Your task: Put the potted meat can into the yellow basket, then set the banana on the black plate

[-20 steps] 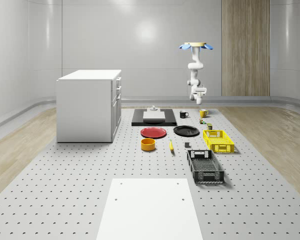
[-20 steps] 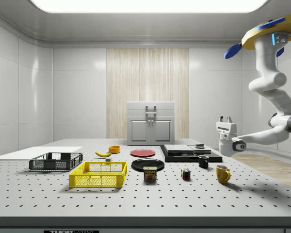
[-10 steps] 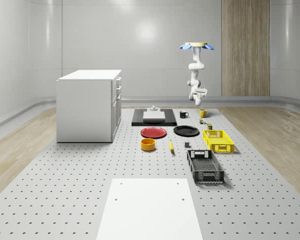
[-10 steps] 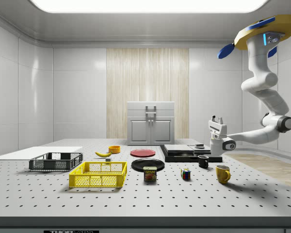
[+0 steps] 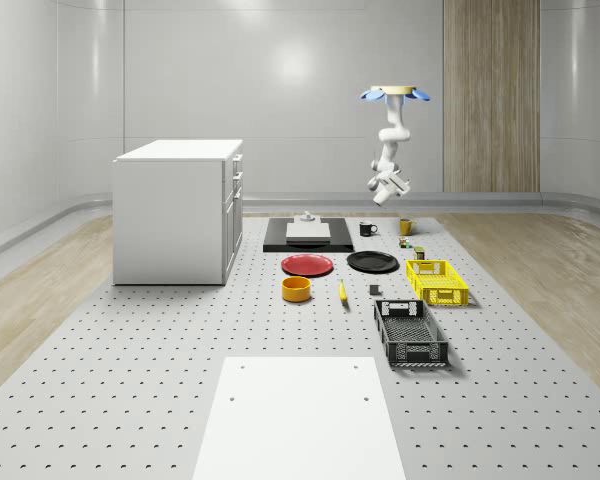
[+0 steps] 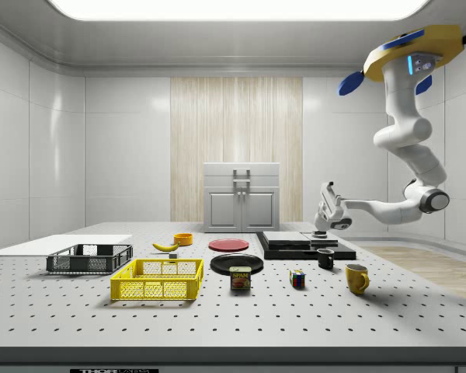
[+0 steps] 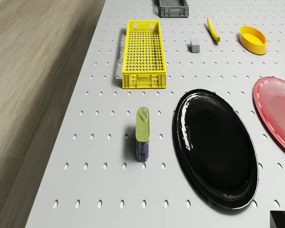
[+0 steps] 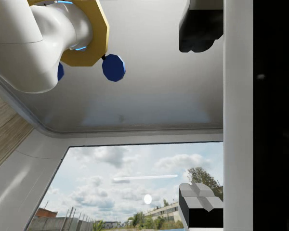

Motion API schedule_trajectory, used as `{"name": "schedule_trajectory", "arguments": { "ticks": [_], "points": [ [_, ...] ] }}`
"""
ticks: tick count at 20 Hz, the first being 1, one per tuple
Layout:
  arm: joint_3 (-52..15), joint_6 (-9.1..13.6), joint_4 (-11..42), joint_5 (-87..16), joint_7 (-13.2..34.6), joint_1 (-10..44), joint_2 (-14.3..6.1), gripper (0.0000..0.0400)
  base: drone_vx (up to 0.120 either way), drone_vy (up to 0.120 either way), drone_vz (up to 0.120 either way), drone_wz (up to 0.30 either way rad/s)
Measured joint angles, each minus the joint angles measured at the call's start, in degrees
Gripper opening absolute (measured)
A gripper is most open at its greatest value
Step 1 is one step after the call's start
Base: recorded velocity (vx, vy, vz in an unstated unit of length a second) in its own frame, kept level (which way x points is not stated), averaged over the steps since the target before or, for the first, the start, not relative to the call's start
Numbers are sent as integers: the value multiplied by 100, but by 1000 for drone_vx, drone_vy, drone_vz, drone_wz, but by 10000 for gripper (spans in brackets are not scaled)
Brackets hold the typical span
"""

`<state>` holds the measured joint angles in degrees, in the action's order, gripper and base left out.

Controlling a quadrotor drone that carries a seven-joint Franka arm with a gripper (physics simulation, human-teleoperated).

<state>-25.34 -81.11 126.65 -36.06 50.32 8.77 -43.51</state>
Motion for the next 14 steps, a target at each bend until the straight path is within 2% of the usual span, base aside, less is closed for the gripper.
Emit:
{"name": "schedule_trajectory", "arguments": {
  "ticks": [4,6,10,14],
  "points": [
    [-1452,-69,1271,-2427,613,663,-281,400,120,0,-120,0],
    [-2142,-7,2028,-3733,1073,1136,-450,400,120,0,-120,0],
    [-3216,418,3176,-5870,2091,2333,-767,400,120,0,-120,0],
    [-3882,940,3684,-7042,2891,3463,-1052,400,120,0,-120,0]
  ]
}}
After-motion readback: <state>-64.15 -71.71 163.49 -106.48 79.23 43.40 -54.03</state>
